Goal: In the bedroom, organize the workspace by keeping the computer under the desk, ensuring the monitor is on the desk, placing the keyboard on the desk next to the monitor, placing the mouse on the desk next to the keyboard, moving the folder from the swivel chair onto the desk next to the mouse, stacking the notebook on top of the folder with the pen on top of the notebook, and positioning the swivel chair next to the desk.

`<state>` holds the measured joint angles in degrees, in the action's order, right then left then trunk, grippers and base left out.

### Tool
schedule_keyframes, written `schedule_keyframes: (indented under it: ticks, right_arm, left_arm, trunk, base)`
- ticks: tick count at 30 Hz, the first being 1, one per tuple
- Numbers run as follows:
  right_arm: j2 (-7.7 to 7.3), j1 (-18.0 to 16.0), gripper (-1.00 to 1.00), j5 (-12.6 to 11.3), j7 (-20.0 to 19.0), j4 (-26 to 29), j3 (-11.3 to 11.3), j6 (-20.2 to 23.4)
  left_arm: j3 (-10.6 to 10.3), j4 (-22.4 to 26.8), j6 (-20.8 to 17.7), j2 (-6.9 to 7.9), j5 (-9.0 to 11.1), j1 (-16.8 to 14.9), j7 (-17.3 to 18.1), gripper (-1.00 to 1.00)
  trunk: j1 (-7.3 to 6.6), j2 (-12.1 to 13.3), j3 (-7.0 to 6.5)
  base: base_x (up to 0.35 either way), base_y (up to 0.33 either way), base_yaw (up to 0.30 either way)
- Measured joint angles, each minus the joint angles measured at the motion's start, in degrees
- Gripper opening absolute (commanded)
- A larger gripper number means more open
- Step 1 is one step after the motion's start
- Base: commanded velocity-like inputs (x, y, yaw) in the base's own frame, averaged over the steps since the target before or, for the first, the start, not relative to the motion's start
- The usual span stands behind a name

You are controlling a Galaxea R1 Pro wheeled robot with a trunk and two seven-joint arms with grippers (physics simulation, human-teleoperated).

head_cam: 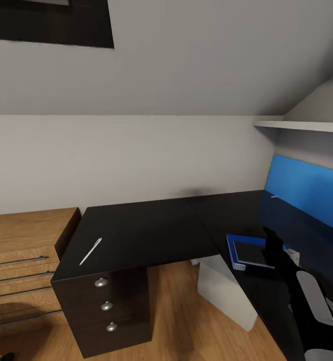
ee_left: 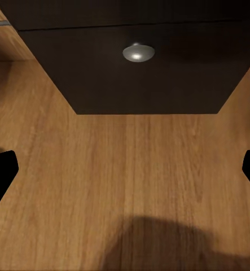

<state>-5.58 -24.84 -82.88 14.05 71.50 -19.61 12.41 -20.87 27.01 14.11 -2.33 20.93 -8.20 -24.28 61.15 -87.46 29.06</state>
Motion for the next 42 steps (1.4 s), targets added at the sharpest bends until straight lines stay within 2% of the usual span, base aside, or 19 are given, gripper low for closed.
schedule_keyframes:
  ticks: [6, 8, 11, 13, 17, 19, 20, 21, 22, 23, 24, 25, 27, 30, 33, 42]
  right_arm:
    - [1.02, -0.01, 1.0, 0.15, 0.31, 0.5, 0.3, 0.11]
    - [1.35, -0.01, 1.0, 0.35, 0.35, 0.55, 1.16, 0.13]
    - [1.73, -0.01, 1.0, 1.21, 0.35, 0.67, 4.46, -0.09]
    - [2.0, -0.02, 1.0, 2.03, 0.33, 0.72, 5.87, -0.17]
    - [3.47, -0.02, 1.0, 5.57, 0.33, 1.95, 8.14, -0.2]
    - [4.49, 0.03, 1.0, 8.69, 0.34, 2.64, 9.92, -0.21]
    - [5.62, 0.25, 1.0, 12.87, 0.36, 2.98, 12.1, -0.25]
    - [6.05, 0.41, 1.0, 14.61, 0.38, 3.05, 13.05, -0.32]
    - [6.98, 0.78, 1.0, 17.89, 0.36, 3.16, 14.62, -0.32]
    - [7.5, 1.0, 1.0, 19.69, 0.36, 3.18, 15.52, -0.32]
    - [8.53, 1.46, 1.0, 22.95, 0.33, 3.23, 17.17, -0.34]
    - [9.03, 1.68, 1.0, 24.64, 0.28, 3.24, 18.04, -0.33]
    - [10.32, 2.6, 1.0, 29.54, 0.01, 3.3, 20.55, -0.15]
    - [10.75, 3.52, 1.0, 32.77, -0.19, 3.37, 22.63, 0.1]
    - [10.64, 3.71, 1.0, 33.44, -0.27, 3.43, 23.15, 0.12]
    - [10.78, 3.77, 1.0, 33.44, -0.46, 3.88, 23.25, -1.45]
  left_arm:
    - [0.0, -0.06, -0.02, 0.01, 0.01, 0.02, 0.19, 1.0]
    - [0.0, -0.06, -0.02, 0.01, 0.02, 0.03, 0.19, 1.0]
    - [0.0, -0.05, 0.02, 0.01, 0.02, 0.02, 0.2, 1.0]
    - [0.0, -0.06, 0.04, 0.01, 0.02, 0.01, 0.2, 1.0]
    - [0.0, -0.06, 0.06, 0.01, 0.02, 0.01, 0.2, 1.0]
    - [0.0, -0.07, 0.07, 0.01, 0.02, 0.01, 0.2, 1.0]
    - [-0.01, -0.08, 0.12, 0.0, 0.03, 0.0, 0.2, 1.0]
    - [0.0, -0.07, 0.14, 0.0, 0.02, 0.01, 0.2, 1.0]
    - [-0.01, -0.08, 0.18, 0.0, 0.02, 0.02, 0.2, 1.0]
    - [0.0, -0.05, 0.21, 0.0, 0.02, 0.02, 0.2, 1.0]
    - [0.01, -0.04, 0.32, 0.0, -0.01, 0.01, 0.19, 1.0]
    - [0.03, -0.03, 0.35, 0.0, -0.05, 0.01, 0.2, 1.0]
    - [0.06, -0.04, 0.46, 0.0, -0.11, 0.0, 0.14, 1.0]
    - [0.08, -0.03, 0.52, 0.0, -0.14, 0.01, 0.11, 1.0]
    - [0.06, -0.07, 0.52, 0.0, -0.13, 0.03, 0.15, 1.0]
    - [0.01, -0.01, 0.47, 0.02, -0.09, 0.02, 0.13, 1.0]
  trunk:
    - [0.0, 0.0, -0.06]
    - [0.0, 0.0, -0.1]
    - [0.0, 0.0, -0.17]
    - [0.0, 0.0, -0.21]
    - [0.0, 0.0, -0.24]
    - [0.0, 0.0, -0.24]
    - [0.0, 0.0, -0.24]
    - [0.0, 0.0, -0.24]
    - [0.0, 0.0, -0.24]
    - [0.0, 0.0, -0.24]
    - [-0.01, 0.01, -0.24]
    - [-0.01, 0.0, -0.24]
    - [-0.02, 0.0, -0.24]
    - [-0.02, 0.0, -0.24]
    - [-0.02, 0.0, -0.24]
    - [0.0, 0.0, -0.24]
  base:
    - [0.0, 0.0, 0.235]
    - [0.0, 0.0, 0.267]
    - [0.0, 0.0, 0.26]
    - [0.0, 0.0, 0.256]
    - [0.0, 0.0, 0.253]
    - [0.0, 0.0, 0.25]
    - [0.0, 0.0, 0.249]
    - [0.005, 0.006, 0.249]
    - [0.019, 0.024, 0.232]
    - [0.072, 0.087, 0.162]
    - [0.098, 0.119, 0.129]
    - [0.137, 0.174, 0.083]
    - [0.169, 0.223, 0.043]
    - [0.2, 0.26, 0.013]
    - [0.189, 0.214, 0.003]
    - [0.031, 0.032, 0.0]
